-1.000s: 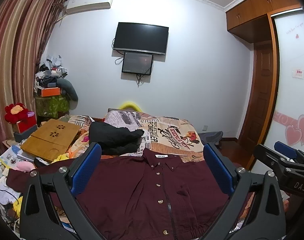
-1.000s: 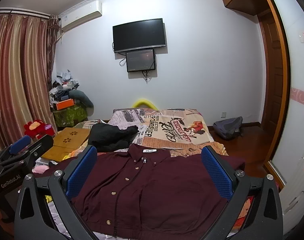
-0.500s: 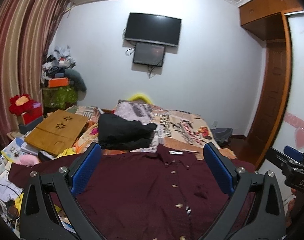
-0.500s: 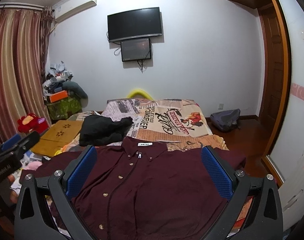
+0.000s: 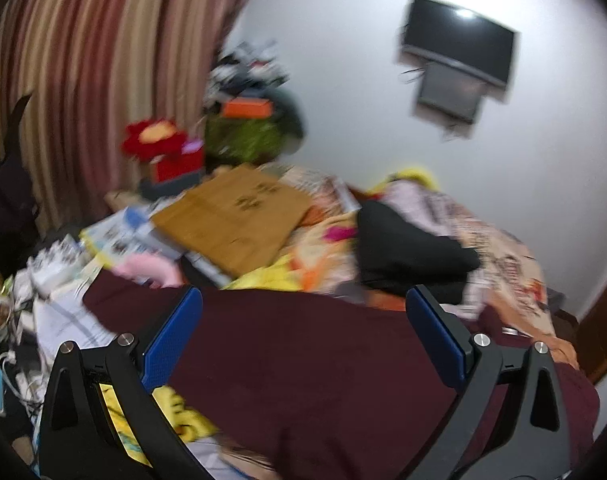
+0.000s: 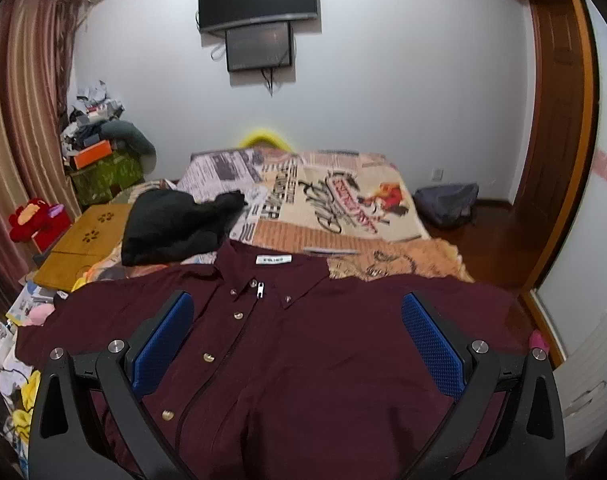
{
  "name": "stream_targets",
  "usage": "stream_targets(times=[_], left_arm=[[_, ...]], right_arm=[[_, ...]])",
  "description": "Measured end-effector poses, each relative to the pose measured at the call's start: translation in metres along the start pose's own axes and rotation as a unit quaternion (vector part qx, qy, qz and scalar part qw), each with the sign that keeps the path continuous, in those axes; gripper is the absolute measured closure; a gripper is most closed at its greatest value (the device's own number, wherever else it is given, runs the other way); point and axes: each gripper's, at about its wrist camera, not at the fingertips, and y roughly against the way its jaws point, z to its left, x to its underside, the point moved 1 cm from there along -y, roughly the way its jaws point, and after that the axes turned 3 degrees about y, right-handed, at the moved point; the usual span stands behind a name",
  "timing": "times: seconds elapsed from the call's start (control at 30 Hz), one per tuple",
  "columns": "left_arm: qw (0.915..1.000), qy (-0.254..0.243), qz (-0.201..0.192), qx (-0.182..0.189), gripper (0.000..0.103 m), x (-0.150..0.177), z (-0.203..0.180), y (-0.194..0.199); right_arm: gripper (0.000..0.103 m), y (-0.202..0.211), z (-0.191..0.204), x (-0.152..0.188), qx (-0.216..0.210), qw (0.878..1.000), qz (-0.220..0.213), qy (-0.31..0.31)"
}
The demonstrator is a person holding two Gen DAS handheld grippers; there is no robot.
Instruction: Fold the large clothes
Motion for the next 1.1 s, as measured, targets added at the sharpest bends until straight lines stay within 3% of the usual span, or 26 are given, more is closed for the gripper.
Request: stream_targets(times=[0.17, 0.3, 0.37, 0.43, 0.53, 0.7, 0.83, 0.87, 1.0, 1.07, 1.1], left_arm=[[0.994, 0.076, 0.078, -0.009, 0.001, 0.004, 0.077, -0.054], [0.9815, 0.124, 0.143, -0.024, 0.009, 0.025, 0.126, -0.091], [0.9699, 0.159, 0.183, -0.023, 0.015, 0.041, 0.147, -0.107], [0.9511, 0.212, 0.224, -0.014, 0.022, 0.062, 0.173, -0.125], [0.9273, 0.272, 0.257, -0.011, 0.027, 0.088, 0.199, -0.143], [0.898, 0.33, 0.29, -0.016, 0.032, 0.114, 0.226, -0.169], [0.8789, 0.382, 0.286, 0.004, 0.038, 0.122, 0.244, -0.185], [0.8799, 0.38, 0.284, 0.0, 0.041, 0.121, 0.245, -0.188], [0.8917, 0.35, 0.283, -0.043, 0.073, 0.115, 0.246, -0.197], [0.9051, 0.324, 0.266, -0.069, 0.086, 0.109, 0.244, -0.194], [0.9127, 0.307, 0.255, -0.088, 0.101, 0.105, 0.242, -0.19]], right_arm=[[0.0, -0.028, -0.007, 0.0, -0.014, 0.999, 0.044, -0.025], [0.0, -0.045, -0.006, 0.004, 0.002, 0.997, 0.071, -0.025], [0.0, -0.053, -0.006, 0.005, 0.006, 0.996, 0.081, -0.024], [0.0, -0.057, -0.005, 0.007, 0.008, 0.995, 0.093, -0.022], [0.0, -0.065, -0.004, 0.005, 0.007, 0.994, 0.103, -0.022], [0.0, -0.071, 0.001, 0.002, 0.007, 0.993, 0.113, -0.018], [0.0, -0.072, 0.003, -0.002, 0.011, 0.994, 0.112, -0.013], [0.0, -0.072, 0.003, -0.002, 0.011, 0.994, 0.112, -0.014], [0.0, -0.073, 0.005, -0.004, 0.013, 0.994, 0.112, -0.012], [0.0, -0.072, 0.005, -0.004, 0.013, 0.994, 0.111, -0.009], [0.0, -0.073, 0.007, -0.004, 0.015, 0.994, 0.111, -0.007]])
